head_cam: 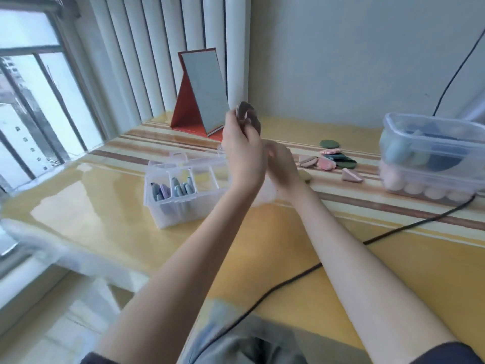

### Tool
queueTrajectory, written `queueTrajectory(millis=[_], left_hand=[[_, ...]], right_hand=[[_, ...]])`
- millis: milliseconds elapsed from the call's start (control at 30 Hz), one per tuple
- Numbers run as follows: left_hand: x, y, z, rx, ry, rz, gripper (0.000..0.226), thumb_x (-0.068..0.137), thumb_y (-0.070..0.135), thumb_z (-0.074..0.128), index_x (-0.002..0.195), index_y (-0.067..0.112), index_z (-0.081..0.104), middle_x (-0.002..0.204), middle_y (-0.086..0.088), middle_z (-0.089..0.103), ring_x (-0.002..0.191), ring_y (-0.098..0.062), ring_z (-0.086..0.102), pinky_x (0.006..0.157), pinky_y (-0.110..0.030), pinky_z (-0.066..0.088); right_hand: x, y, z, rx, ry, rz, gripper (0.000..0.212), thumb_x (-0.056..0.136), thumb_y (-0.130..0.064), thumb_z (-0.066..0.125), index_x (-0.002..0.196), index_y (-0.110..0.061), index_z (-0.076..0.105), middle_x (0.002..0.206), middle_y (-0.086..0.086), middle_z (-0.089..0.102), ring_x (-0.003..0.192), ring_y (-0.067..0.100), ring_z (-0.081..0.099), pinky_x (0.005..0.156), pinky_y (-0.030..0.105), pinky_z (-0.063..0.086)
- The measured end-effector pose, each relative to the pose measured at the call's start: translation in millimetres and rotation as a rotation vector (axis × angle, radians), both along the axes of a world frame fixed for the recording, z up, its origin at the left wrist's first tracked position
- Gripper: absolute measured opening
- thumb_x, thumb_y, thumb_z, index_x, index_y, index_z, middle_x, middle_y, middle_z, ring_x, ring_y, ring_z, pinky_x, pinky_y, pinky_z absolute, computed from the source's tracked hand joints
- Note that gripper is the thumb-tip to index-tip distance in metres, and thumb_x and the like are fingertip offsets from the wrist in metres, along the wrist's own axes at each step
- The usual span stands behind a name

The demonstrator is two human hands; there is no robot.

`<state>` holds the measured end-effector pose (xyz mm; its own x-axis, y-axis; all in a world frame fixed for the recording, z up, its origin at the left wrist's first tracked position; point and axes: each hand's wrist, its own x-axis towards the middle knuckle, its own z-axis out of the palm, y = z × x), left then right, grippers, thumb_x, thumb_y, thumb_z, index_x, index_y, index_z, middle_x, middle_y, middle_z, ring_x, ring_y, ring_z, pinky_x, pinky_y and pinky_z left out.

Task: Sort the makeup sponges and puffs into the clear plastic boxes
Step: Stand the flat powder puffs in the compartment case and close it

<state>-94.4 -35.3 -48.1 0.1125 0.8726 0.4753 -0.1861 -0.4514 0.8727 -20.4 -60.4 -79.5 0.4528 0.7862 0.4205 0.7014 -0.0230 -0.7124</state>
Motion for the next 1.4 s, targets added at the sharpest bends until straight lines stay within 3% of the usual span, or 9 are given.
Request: queueTrajectory(millis=[133,300,400,567,733,933,1067,1200,1400], left_hand=[[-37.0,26.3,-4.8,0.003,0.121,0.026,0.024,0.090,0.002,0.037,0.091,0.021,0.051,0.079,0.013,0.056,0.080,-0.012,0.056,0.080,-0.036,0.050],[-61.5,48.6,-11.0,-0.145,0.275,-0.103,0.019,0.082,0.009,0.037,0.087,0.013,0.054,0.075,-0.002,0.054,0.077,-0.030,0.057,0.066,-0.040,0.051],[-63.0,38.3,-8.1,-0.202,0.287,-0.346,0.025,0.088,-0.005,0.033,0.081,0.008,0.053,0.077,-0.012,0.045,0.076,-0.028,0.048,0.061,-0.031,0.039],[-53.0,16.9,0.2,-0.180,0.288,-0.631,0.025,0.095,-0.005,0.039,0.087,0.009,0.058,0.089,-0.015,0.047,0.081,-0.025,0.051,0.067,-0.029,0.054],[-44.9,25.0,-9.4,-0.206,0.312,-0.609,0.014,0.097,0.007,0.050,0.106,0.005,0.060,0.096,-0.018,0.063,0.084,-0.027,0.067,0.071,-0.029,0.059],[-56.4,45.2,-6.1,-0.328,0.318,-0.846,0.019,0.095,0.016,0.055,0.112,0.011,0.061,0.110,-0.017,0.066,0.105,-0.028,0.066,0.085,-0.030,0.056],[-53.4,59.7,-8.3,-0.425,0.098,-0.630,0.030,0.085,-0.003,0.063,0.113,0.009,0.061,0.118,-0.022,0.059,0.098,-0.032,0.068,0.082,-0.033,0.058],[-43.6,63.6,-17.3,-0.326,0.147,-0.234,0.039,0.087,-0.009,0.048,0.120,0.011,0.054,0.105,-0.008,0.056,0.094,-0.027,0.065,0.070,-0.027,0.059],[-46.0,57.3,-15.4,-0.271,0.140,-0.226,0.043,0.094,-0.001,0.045,0.131,0.016,0.034,0.104,0.004,0.052,0.084,-0.018,0.068,0.068,-0.027,0.059]], right_hand=[[-10.6,-5.3,-2.6,-0.226,-0.487,-0.011,0.052,0.093,-0.051,0.031,0.074,-0.014,0.064,0.072,-0.007,0.060,0.074,0.022,0.052,0.080,0.035,0.036],[2.1,-27.5,-4.6,-0.238,-0.463,-0.109,0.058,0.099,-0.037,0.043,0.060,0.002,0.062,0.070,0.010,0.066,0.076,0.029,0.058,0.087,0.030,0.031],[19.8,-49.4,-1.1,-0.281,-0.523,-0.239,0.055,0.096,-0.033,0.043,0.049,-0.006,0.049,0.058,0.007,0.062,0.071,0.030,0.056,0.096,0.037,0.032],[15.4,-51.1,7.4,-0.274,-0.606,-0.435,0.055,0.095,-0.043,0.041,0.051,-0.014,0.054,0.054,-0.002,0.051,0.081,0.023,0.045,0.083,0.036,0.022],[1.4,-24.9,23.4,-0.014,-0.121,-0.098,0.027,0.090,-0.045,0.060,0.106,-0.024,0.063,0.092,-0.002,0.064,0.079,0.015,0.054,0.067,0.026,0.040],[17.1,-8.1,19.9,0.130,0.366,0.103,0.007,0.092,-0.013,0.063,0.099,-0.015,0.063,0.082,-0.003,0.055,0.062,0.005,0.052,0.055,0.016,0.044],[26.8,-11.8,18.3,0.249,0.581,0.224,0.015,0.096,-0.007,0.055,0.092,-0.021,0.059,0.089,0.003,0.059,0.062,0.008,0.056,0.058,0.020,0.048],[24.6,-14.5,25.7,-0.021,0.244,0.318,0.023,0.096,-0.005,0.054,0.086,-0.024,0.062,0.086,0.008,0.065,0.069,0.015,0.061,0.067,0.025,0.053],[5.7,-16.5,43.4,-0.465,-0.300,0.303,0.016,0.091,-0.012,0.063,0.084,-0.025,0.069,0.101,0.001,0.054,0.091,0.017,0.058,0.081,0.033,0.047]])
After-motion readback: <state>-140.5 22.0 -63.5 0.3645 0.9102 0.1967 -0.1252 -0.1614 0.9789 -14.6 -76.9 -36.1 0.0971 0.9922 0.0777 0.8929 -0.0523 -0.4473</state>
